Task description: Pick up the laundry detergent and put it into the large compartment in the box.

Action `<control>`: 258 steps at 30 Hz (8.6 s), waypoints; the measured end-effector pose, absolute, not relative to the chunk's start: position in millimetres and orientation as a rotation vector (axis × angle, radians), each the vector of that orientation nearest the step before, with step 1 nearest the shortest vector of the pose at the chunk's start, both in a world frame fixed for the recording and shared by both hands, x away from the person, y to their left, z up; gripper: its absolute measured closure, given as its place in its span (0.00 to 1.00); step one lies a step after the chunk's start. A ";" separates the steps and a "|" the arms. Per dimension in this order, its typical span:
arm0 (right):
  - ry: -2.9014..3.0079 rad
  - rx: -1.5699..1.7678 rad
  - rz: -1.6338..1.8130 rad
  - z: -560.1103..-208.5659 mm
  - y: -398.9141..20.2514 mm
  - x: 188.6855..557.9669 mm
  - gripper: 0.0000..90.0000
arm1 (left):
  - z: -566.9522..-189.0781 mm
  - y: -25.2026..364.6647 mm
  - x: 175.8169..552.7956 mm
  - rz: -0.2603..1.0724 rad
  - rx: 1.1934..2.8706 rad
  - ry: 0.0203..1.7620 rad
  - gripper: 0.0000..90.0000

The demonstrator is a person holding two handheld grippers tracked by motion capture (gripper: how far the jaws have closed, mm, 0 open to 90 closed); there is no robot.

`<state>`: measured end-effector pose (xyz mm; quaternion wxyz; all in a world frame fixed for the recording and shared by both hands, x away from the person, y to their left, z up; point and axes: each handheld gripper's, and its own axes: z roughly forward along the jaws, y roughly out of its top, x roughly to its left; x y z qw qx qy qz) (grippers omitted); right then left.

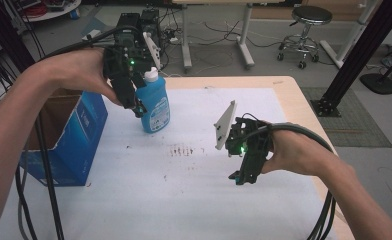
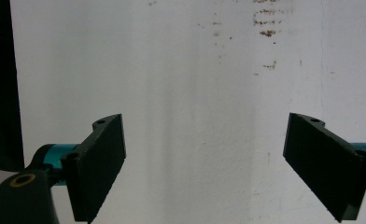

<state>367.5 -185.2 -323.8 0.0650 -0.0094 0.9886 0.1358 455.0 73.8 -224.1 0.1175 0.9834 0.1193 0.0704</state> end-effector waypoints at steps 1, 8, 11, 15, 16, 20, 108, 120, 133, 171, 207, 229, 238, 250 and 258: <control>2.980 -0.039 0.413 -323.6 -185.0 367.3 0.14 | -223.9 75.3 456.0 0.203 2.875 0.380 0.21; 2.974 -0.025 0.398 -321.8 -186.9 366.2 0.14 | -227.1 79.3 458.7 0.202 2.849 0.530 0.21; 2.973 -0.014 0.404 -321.7 -186.2 365.0 0.14 | -229.8 80.4 460.6 0.213 2.837 0.623 0.21; 2.973 -0.018 0.396 -322.0 -186.0 365.2 0.14 | -232.2 82.3 464.5 0.228 2.789 0.756 0.21; 2.973 -0.017 0.396 -322.0 -185.9 365.1 0.14 | -233.1 82.8 465.6 0.230 2.770 0.790 0.21; 2.972 -0.019 0.398 -322.0 -185.8 365.2 0.14 | -235.5 83.2 467.5 0.232 2.742 0.848 0.21; 2.952 -0.011 0.418 -319.4 -188.1 364.7 0.14 | -278.8 70.3 519.2 0.334 2.452 1.189 0.23; 2.950 -0.004 0.416 -319.1 -189.7 364.6 0.14 | -280.4 67.5 520.7 0.336 2.456 1.181 0.27; 2.946 -0.009 0.407 -319.6 -190.7 365.1 0.14 | -282.1 66.9 522.0 0.346 2.468 1.178 0.34; 2.948 -0.003 0.392 -320.1 -191.3 365.0 0.14 | -280.7 65.4 525.4 0.341 2.517 1.166 0.42; 2.933 -0.002 0.410 -318.8 -190.4 363.3 0.14 | -143.9 76.0 498.8 0.326 2.550 1.044 0.43; 2.926 -0.004 0.412 -317.6 -190.0 361.6 0.14 | -91.1 134.0 466.5 0.373 2.495 1.116 0.43; 2.933 -0.024 0.404 -318.8 -189.2 362.0 0.14 | -83.4 172.8 445.7 0.426 2.507 1.190 0.43; 2.936 -0.021 0.398 -320.6 -185.6 363.4 0.14 | -81.0 219.9 421.5 0.433 2.487 1.274 0.43; 2.938 -0.020 0.394 -321.9 -182.1 363.4 0.14 | -86.4 239.9 411.1 0.431 2.478 1.306 0.43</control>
